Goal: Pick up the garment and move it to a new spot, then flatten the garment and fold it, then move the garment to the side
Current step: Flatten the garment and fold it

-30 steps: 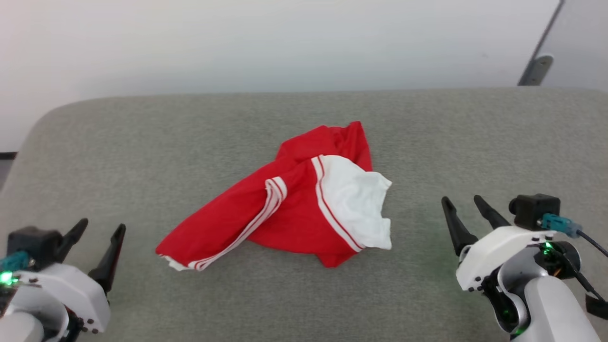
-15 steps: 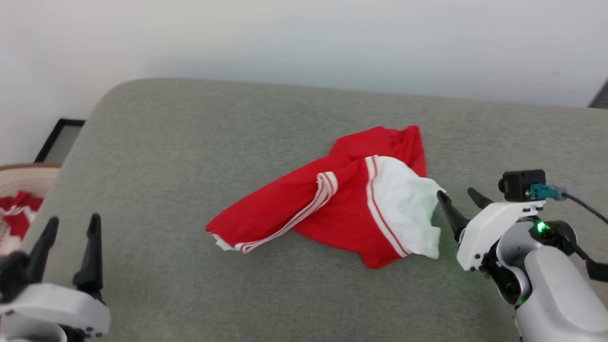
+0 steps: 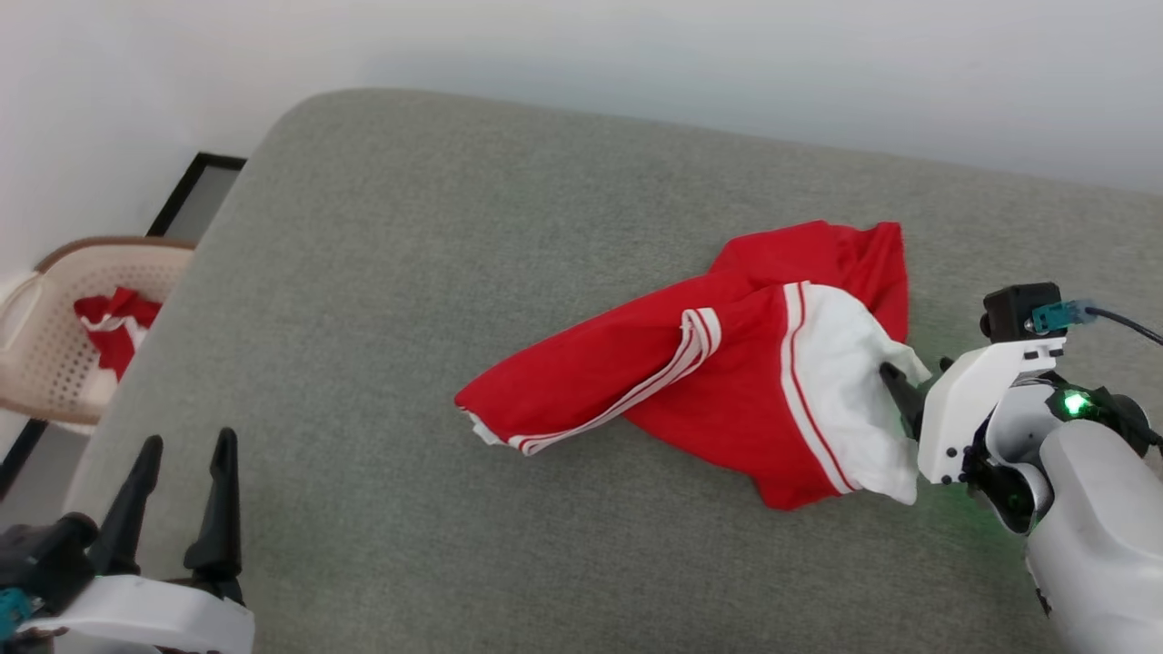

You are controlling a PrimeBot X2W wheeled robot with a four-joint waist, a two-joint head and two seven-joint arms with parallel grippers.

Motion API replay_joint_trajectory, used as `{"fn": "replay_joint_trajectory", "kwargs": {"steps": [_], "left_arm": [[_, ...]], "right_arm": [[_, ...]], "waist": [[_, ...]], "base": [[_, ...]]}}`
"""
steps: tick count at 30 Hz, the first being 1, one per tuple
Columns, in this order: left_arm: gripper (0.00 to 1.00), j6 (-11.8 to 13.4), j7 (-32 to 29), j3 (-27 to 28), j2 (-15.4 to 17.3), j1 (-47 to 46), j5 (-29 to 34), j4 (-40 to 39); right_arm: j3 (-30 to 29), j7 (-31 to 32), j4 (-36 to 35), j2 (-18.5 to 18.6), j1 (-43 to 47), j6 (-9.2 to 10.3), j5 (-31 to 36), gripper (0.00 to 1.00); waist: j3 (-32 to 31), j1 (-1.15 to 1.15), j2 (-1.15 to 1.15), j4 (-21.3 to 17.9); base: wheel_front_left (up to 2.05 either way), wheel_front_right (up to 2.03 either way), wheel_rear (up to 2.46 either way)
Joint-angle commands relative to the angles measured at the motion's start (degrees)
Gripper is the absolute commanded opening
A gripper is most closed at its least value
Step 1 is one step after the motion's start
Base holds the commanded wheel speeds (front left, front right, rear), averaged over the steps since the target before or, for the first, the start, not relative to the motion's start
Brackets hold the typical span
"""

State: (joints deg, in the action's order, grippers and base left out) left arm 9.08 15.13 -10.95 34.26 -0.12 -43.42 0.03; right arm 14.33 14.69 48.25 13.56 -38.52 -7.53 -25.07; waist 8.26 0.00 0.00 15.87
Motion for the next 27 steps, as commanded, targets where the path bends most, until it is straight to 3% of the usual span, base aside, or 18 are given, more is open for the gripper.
{"fn": "replay_joint_trajectory", "kwargs": {"steps": [1, 4, 5, 6, 19, 27], "left_arm": [[1.0, -0.79, -0.01, 0.56, -0.64, -0.59, 0.61, 0.38], [1.0, -2.26, 0.0, 1.67, -2.04, -0.85, 1.36, 1.31], [1.0, -2.62, 0.0, 2.07, -2.44, -0.81, 1.66, 1.69], [1.0, -3.05, 0.0, 2.47, -2.87, -0.8, 1.84, 1.95], [1.0, -5.78, 0.0, 7.65, -5.91, 1.24, 3.92, 3.49], [1.0, -6.22, 0.0, 10.27, -6.76, 3.39, 4.86, 2.79]], "right_arm": [[0.68, 0.76, 1.31, 0.17, -0.76, 0.09, -1.16, 1.0], [1.97, 2.5, 4.17, 0.37, -2.11, 0.09, -1.94, 1.0], [2.96, 2.92, 4.75, 0.43, -2.32, 0.09, -1.81, 0.4], [3.51, 2.79, 5.26, 0.52, -2.6, 0.09, -2.18, 0.0], [8.72, -1.38, 5.42, 5.38, -8.94, 0.1, -3.39, 0.0], [14.44, -5.1, 0.19, 10.26, -12.71, 0.1, -3.08, 0.0]], "waist": [[0.97, 0.0, 0.0, 1.02], [1.43, 0.0, 0.0, 1.47], [1.53, 0.0, 0.0, 1.58], [1.64, 0.0, 0.0, 1.63], [0.51, 0.0, 0.0, -0.15], [-2.14, 0.0, 0.0, -2.81]], "base": [[0.0, 0.0, 0.0], [0.0, 0.0, 0.0], [0.0, 0.0, 0.0], [0.0, 0.0, 0.0], [0.0, 0.0, 0.0], [0.0, 0.0, 0.0]]}}
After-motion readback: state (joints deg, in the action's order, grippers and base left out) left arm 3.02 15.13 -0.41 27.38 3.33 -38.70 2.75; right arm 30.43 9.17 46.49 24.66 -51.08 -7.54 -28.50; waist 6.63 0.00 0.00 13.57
